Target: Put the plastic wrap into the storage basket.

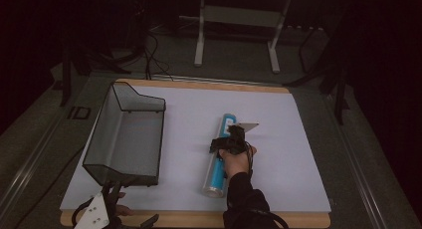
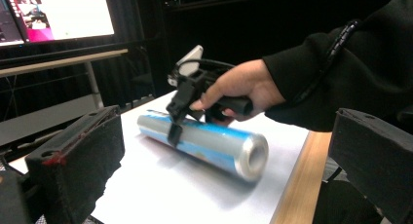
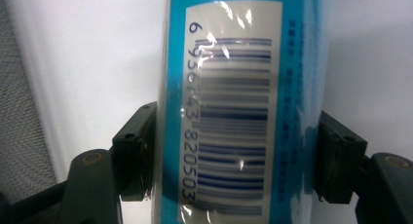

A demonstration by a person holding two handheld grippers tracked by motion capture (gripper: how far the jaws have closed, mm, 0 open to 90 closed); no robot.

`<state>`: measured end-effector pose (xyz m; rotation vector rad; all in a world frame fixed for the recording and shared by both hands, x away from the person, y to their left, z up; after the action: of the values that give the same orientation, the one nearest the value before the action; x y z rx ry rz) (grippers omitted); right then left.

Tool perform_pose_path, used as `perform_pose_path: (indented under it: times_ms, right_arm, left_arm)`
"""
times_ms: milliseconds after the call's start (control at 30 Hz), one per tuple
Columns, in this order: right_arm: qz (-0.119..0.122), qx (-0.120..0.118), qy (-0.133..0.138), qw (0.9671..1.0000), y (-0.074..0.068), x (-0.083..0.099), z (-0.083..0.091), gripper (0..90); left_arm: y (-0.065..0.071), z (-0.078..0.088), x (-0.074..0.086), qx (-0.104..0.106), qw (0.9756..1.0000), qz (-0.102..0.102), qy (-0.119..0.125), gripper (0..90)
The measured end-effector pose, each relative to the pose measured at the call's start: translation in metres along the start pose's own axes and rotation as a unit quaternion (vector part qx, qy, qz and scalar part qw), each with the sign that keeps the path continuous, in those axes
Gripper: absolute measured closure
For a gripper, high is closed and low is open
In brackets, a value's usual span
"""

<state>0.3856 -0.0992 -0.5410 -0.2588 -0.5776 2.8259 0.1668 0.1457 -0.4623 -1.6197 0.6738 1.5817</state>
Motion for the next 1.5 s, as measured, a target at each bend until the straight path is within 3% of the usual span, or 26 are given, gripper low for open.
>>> perform_pose_path:
  times_ms: [133, 333, 367, 500, 700, 867, 900, 1000, 1067, 1200, 1233, 1500]
  right_arm:
    - [0.014, -0.011, -0.001, 0.9998, -0.012, -0.003, 0.003, 31.2]
    - [0.032, -0.027, 0.023, 0.9988, -0.027, -0.008, 0.009, 31.2]
    - [0.034, -0.046, 0.031, 0.9978, -0.034, -0.011, 0.012, 31.3]
    - [0.035, -0.068, 0.049, 0.9959, -0.043, -0.015, 0.017, 31.3]
    - [0.052, -0.068, 0.06, 0.9946, -0.051, -0.016, 0.022, 31.3]
    - [0.07, -0.086, 0.081, 0.9906, -0.064, -0.016, 0.031, 31.3]
    - [0.082, -0.099, 0.091, 0.9875, -0.071, -0.017, 0.036, 31.4]
    - [0.088, -0.112, 0.101, 0.9846, -0.078, -0.017, 0.04, 31.3]
    - [0.107, -0.114, 0.115, 0.981, -0.089, -0.017, 0.043, 31.3]
    - [0.117, -0.12, 0.12, 0.9785, -0.098, -0.016, 0.044, 31.3]
    - [0.131, -0.118, 0.127, 0.976, -0.105, -0.015, 0.043, 31.4]
    - [0.151, -0.131, 0.128, 0.9714, -0.132, -0.012, 0.038, 31.3]
  left_arm:
    - [-0.001, 0.0, 0.0, -0.002, 1.0, 0.001, 0.0, 0.6]
    - [-0.001, 0.0, 0.001, 0.001, 1.0, 0.002, -0.002, 0.6]
    - [0.0, 0.0, 0.001, 0.001, 1.0, 0.001, -0.002, 0.6]
    - [-0.001, 0.0, 0.002, 0.003, 1.0, 0.002, -0.003, 0.6]
    - [-0.001, -0.001, 0.002, 0.004, 1.0, 0.001, -0.004, 0.6]
    - [0.0, -0.001, 0.002, 0.006, 1.0, -0.001, -0.005, 0.6]
    - [0.0, -0.001, 0.002, 0.006, 1.0, -0.001, -0.005, 0.6]
    - [0.0, -0.001, 0.002, 0.006, 1.0, 0.0, -0.006, 0.6]
    - [0.0, -0.001, 0.002, 0.005, 1.0, 0.0, -0.007, 0.6]
    - [-0.001, -0.001, 0.003, 0.004, 1.0, 0.001, -0.007, 0.6]
    - [-0.001, -0.001, 0.002, 0.005, 1.0, 0.002, -0.006, 0.6]
    - [-0.001, 0.0, 0.002, 0.006, 1.0, 0.001, -0.005, 0.6]
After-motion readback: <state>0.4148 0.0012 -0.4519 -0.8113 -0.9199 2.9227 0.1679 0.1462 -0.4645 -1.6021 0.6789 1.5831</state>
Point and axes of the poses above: each handheld gripper's, and its own axes: z roughly backward along the jaws, x roughly out of its underside, y roughly to its right, the point moved 6 cm from there along -z, roughly forward along the jaws, and after that the axes turned 3 degrees about -z, right-handed, at the moved point
